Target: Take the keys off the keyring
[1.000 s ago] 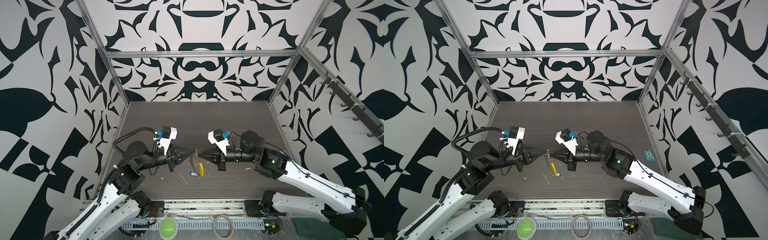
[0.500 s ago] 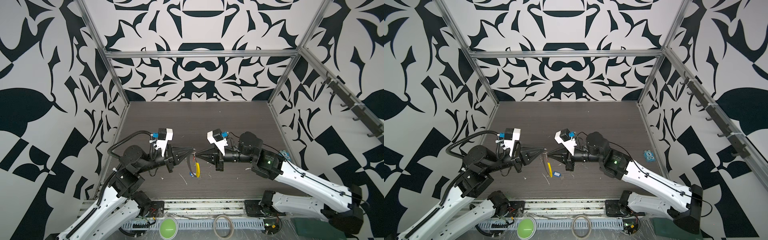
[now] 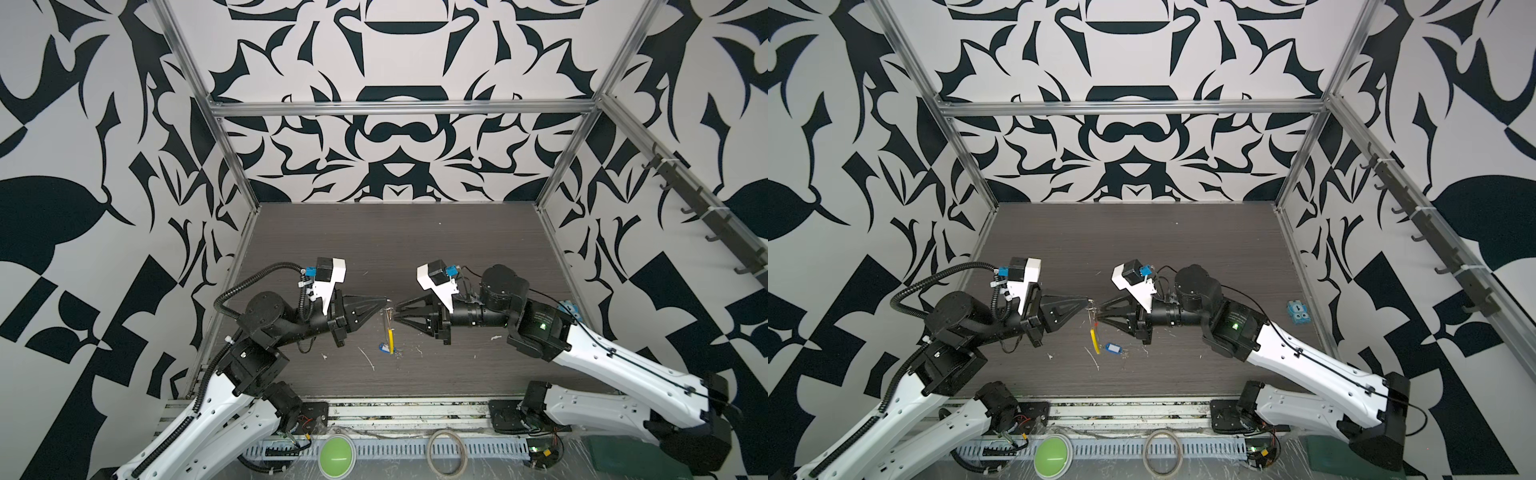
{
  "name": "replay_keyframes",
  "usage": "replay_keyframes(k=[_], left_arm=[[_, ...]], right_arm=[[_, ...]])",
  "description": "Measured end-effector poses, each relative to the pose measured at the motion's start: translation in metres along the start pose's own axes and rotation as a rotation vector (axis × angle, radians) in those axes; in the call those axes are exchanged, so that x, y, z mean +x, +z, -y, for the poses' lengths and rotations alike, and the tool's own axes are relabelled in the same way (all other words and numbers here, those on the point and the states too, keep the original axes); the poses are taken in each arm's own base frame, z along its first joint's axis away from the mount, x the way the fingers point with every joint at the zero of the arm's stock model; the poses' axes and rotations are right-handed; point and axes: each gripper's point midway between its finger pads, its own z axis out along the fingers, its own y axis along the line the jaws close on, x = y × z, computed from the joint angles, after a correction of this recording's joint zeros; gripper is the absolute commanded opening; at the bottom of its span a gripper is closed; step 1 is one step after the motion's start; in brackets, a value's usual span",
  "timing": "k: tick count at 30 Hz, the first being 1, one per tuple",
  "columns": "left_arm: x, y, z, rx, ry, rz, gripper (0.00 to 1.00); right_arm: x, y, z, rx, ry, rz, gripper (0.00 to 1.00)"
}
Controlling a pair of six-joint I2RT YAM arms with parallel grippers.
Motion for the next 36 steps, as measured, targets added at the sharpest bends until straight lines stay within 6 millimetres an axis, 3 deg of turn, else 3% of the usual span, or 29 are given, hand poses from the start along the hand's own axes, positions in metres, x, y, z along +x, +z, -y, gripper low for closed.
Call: replay_keyframes(k=[6,10,24,36], left_arm=[[0.001,0.000,0.003,0.013,0.001,-0.005,0.00],[0.001,0.000,0.003,0.017,0.000,-0.008,0.00],[0.000,-0.002,0.005,0.019,0.006,-0.001,0.00],[-0.003,-0.003,0.004,0.008,0.014,0.010,0.00]], right_arm=[[-0.025,-0.012,-0.010,-0.002,-0.042,0.058,0.40],[-0.035,-0.009,-0.011,-0.008,-0.049,0.082,0.39],[-0.022,0.012,-0.005,-0.062,0.027,0.072,0.25],[-0.016,0.017,-0.006,-0.098,0.058,0.080,0.04]])
